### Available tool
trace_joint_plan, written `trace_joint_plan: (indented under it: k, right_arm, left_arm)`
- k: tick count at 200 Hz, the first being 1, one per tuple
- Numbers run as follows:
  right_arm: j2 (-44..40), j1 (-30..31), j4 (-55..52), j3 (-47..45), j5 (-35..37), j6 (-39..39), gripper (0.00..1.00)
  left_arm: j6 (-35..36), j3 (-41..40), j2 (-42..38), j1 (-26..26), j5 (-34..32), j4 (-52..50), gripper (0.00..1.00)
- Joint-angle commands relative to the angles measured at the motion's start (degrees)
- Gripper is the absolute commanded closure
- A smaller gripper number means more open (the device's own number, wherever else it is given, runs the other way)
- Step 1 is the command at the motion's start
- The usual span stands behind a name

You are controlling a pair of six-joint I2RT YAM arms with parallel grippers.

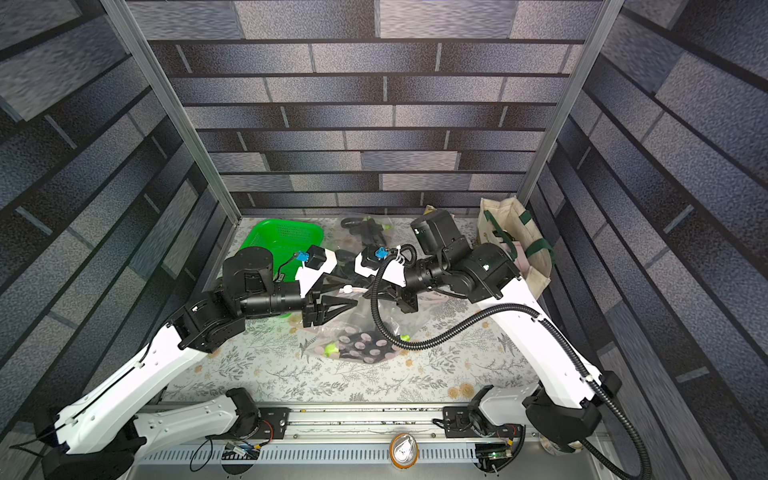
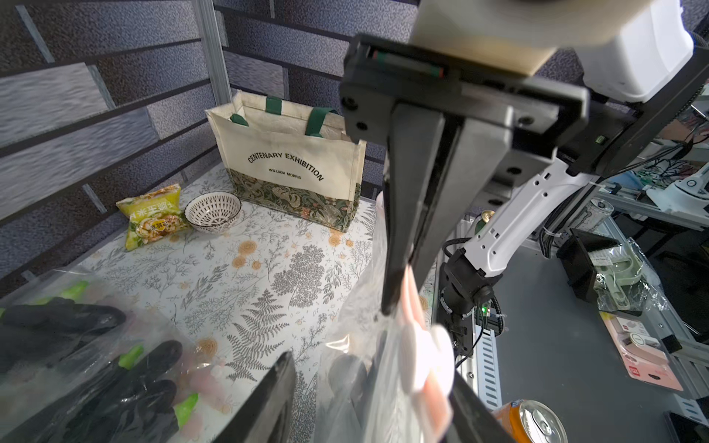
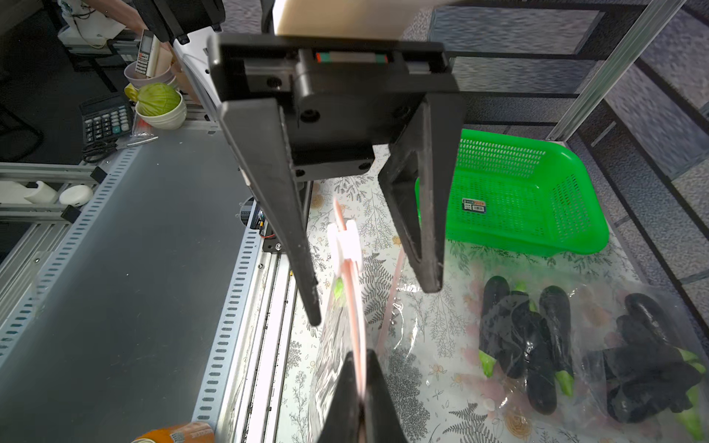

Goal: Place the eggplant in a zip-top bag and seal the zipper
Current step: Zip the zipper on the zipper food storage bag.

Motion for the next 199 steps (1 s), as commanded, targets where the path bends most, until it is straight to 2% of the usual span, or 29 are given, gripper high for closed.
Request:
trace_joint_plan:
  k: [1,79,109,157,184,199]
  right_arm:
    - [-0.35,-0.36,1.53,-0.69,-2.99,0.39,1.00]
    - [-0.96,-0.36,2.40,-1.44,-2.81,0.46,1.00]
    - [-0.71,-0.36,2.76,-1.18,-3.16,0.78,1.00]
    - [-0.53,-0.36,3.02,-0.94,-3.33,1.05,1.00]
    - [-0.53,-0.36,3.02,-0.88,-3.42,1.13,1.00]
    - [-0.49,-0.36,3.02,-0.81,-3.34,1.16,1.00]
  left_arm:
    - [2.80,1.84,0.87,-0.21,1.37,0.20,0.50]
    - [4.68,-1.07,-2.46,0.14,1.01,0.19,0.51]
    - [3.56,-3.83,-4.88,2.00,2.89,3.05,0.60]
    - [2.36,-4.76,-5.37,2.38,5.46,5.92,0.60]
    - [2.79,-4.40,-4.62,2.55,5.76,5.04,0.68]
    - [2.97,-4.13,-4.32,2.56,5.51,4.22,0.81]
